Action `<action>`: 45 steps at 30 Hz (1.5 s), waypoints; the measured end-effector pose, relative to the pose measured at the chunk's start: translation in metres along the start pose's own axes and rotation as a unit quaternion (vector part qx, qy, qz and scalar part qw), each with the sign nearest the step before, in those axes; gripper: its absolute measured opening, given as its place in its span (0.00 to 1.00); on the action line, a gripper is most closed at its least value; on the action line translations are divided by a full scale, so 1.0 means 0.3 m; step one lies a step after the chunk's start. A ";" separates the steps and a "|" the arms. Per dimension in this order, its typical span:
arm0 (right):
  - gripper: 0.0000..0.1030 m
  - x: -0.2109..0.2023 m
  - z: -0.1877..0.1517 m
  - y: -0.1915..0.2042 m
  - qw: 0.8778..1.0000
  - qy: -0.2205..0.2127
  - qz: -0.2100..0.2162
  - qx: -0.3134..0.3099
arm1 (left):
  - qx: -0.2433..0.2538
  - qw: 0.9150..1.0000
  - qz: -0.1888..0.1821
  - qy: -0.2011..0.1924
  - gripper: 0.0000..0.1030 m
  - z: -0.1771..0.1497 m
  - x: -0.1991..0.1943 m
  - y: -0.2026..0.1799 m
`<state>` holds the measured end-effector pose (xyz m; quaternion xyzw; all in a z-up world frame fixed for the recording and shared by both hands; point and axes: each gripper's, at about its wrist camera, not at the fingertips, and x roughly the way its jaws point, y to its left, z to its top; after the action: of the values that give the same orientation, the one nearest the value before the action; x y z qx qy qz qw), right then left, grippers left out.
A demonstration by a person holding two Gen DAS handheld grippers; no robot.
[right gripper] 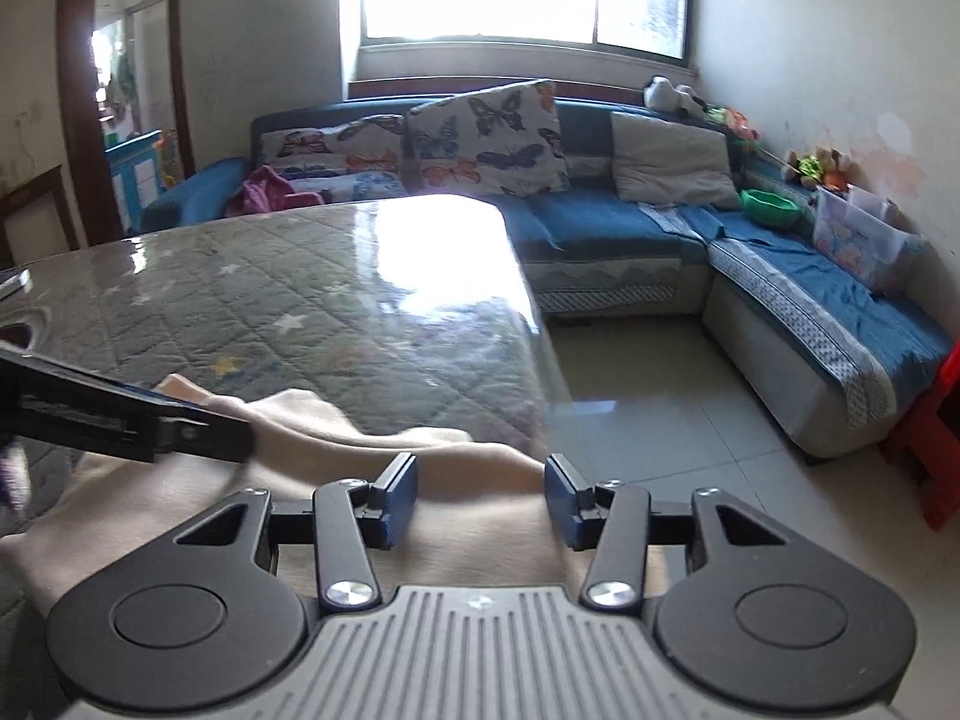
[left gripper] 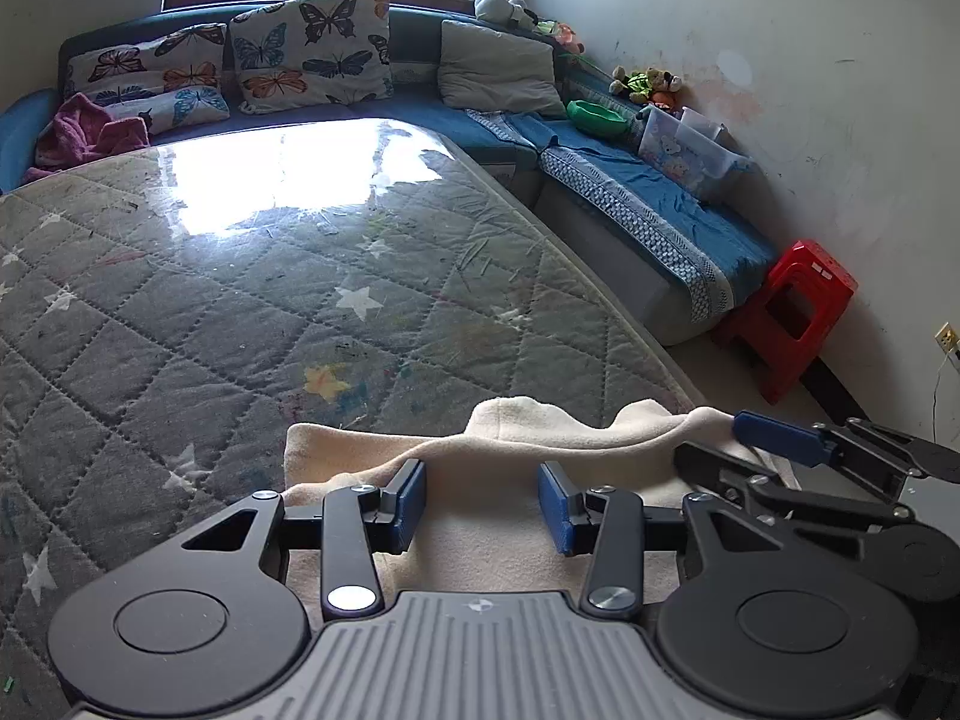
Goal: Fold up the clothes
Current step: 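Lower the bundle onto the table with both grippers and flatten it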
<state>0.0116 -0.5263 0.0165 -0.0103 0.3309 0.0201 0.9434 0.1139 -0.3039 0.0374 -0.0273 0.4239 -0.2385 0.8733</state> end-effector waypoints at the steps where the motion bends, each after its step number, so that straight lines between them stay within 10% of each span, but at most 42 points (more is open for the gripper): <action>1: 0.46 0.012 0.001 0.010 1.000 0.002 0.003 -0.003 | 0.000 1.000 0.001 0.000 0.44 0.001 0.001 0.000; 45: 0.54 -0.334 -0.282 0.070 1.000 0.013 -0.011 -0.021 | 0.068 0.996 0.029 -0.053 0.46 -0.200 -0.200 -0.020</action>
<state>-0.1203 -0.5113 0.0131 -0.0341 0.3426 0.0161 0.9387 0.0348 -0.2735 0.0440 0.0322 0.3600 -0.2394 0.9011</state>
